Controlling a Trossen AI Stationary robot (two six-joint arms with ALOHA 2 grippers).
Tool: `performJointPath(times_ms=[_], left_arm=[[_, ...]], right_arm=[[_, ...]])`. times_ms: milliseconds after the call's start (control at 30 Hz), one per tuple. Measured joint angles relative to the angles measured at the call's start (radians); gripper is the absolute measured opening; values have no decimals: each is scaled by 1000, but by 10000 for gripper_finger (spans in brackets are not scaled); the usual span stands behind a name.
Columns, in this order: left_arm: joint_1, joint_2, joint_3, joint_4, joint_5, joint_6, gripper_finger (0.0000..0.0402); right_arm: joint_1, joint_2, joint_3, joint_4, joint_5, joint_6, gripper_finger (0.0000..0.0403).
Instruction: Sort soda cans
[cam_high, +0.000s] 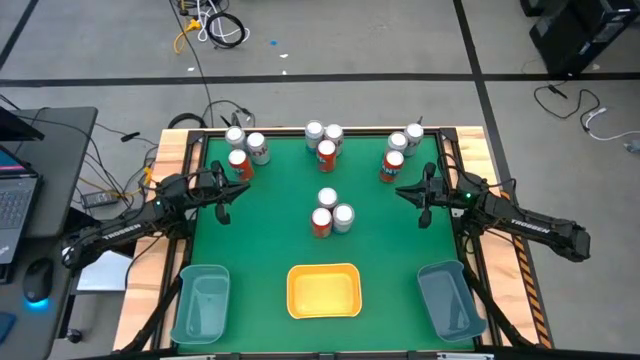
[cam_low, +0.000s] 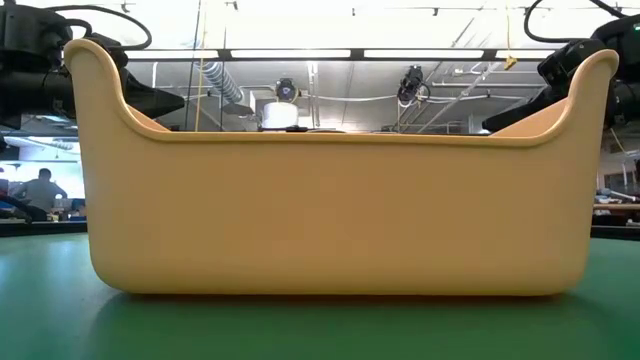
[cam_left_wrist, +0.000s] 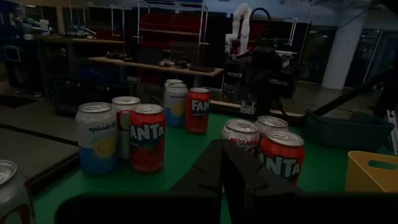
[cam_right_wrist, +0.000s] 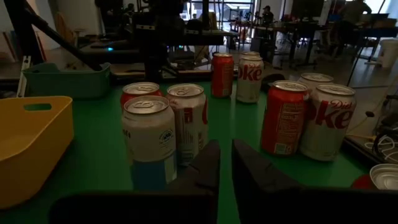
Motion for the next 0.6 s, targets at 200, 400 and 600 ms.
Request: performJointPath(times_ms=[200, 400, 600], left_arm=[[0, 0, 0, 0, 0, 0, 12], [0, 0, 0, 0, 0, 0, 12], [0, 0, 0, 0, 0, 0, 12]], right_arm=[[0, 0, 0, 0, 0, 0, 28], [0, 0, 0, 0, 0, 0, 32], [0, 0, 0, 0, 0, 0, 28]])
